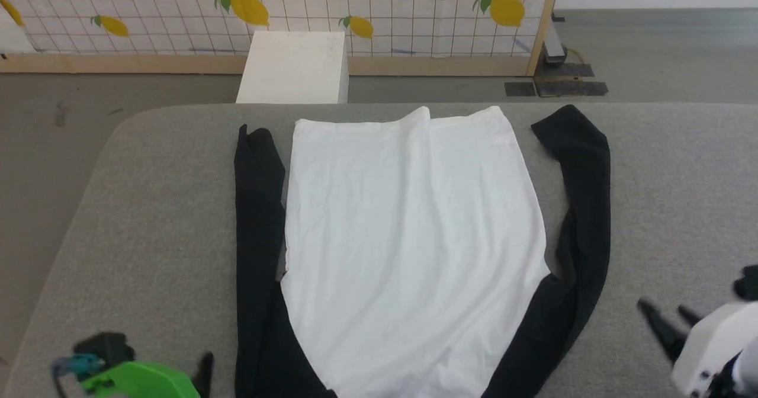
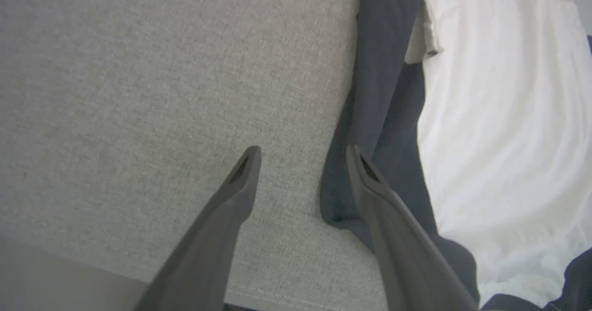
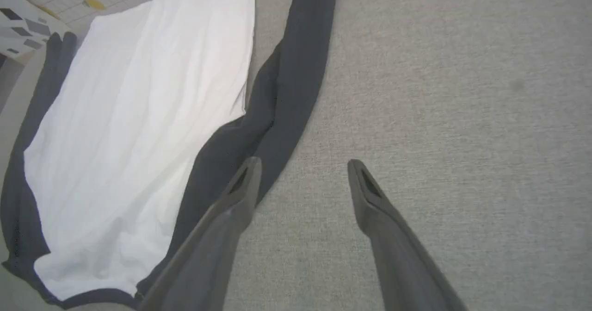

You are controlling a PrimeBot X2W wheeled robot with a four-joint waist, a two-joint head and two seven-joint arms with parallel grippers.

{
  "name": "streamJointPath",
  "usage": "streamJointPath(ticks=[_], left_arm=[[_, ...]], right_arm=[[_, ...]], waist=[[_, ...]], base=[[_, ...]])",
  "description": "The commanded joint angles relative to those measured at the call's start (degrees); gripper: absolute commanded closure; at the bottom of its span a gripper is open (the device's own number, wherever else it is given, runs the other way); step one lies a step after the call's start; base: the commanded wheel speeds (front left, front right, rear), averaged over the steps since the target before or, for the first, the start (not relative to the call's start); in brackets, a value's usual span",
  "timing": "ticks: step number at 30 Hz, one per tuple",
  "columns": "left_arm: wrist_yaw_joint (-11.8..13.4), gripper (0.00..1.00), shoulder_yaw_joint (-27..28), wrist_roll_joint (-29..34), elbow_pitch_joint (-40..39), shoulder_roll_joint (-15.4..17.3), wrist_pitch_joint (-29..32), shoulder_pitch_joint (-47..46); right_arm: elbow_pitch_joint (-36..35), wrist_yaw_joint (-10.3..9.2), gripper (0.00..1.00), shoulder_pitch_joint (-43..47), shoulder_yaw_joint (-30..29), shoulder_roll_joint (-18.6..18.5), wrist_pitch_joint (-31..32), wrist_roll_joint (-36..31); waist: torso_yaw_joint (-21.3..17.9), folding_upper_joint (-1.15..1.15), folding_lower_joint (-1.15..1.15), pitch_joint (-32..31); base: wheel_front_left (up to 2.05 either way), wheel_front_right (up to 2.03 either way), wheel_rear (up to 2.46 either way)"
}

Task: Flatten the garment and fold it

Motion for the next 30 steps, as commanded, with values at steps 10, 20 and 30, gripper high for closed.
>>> streamJointPath(ticks=[10, 20, 30], left_arm=[[-6.69, 0.00, 8.83, 7.74, -4.87, 0.06, -28.89, -8.30], [-13.91, 0.00, 12.35, 20.44, -6.82, -4.29, -37.59, -17.18], [-22.22, 0.00, 17.07, 26.94, -7.69, -13.15, -37.61, -20.73]], right_arm=[[6.14, -0.09, 0.00, -21.27, -9.57, 1.07, -6.64, -5.33], [23.28, -0.09, 0.00, -46.64, -11.16, -1.88, -3.71, -14.79], [33.18, -0.09, 0.00, -60.42, -8.30, -5.46, 1.09, -29.25]], waist=[[0.25, 0.00, 0.00, 7.91], [2.30, 0.00, 0.00, 19.97], [6.42, 0.00, 0.00, 29.54]], base=[[0.00, 0.00, 0.00], [0.00, 0.00, 0.00], [0.00, 0.00, 0.00]])
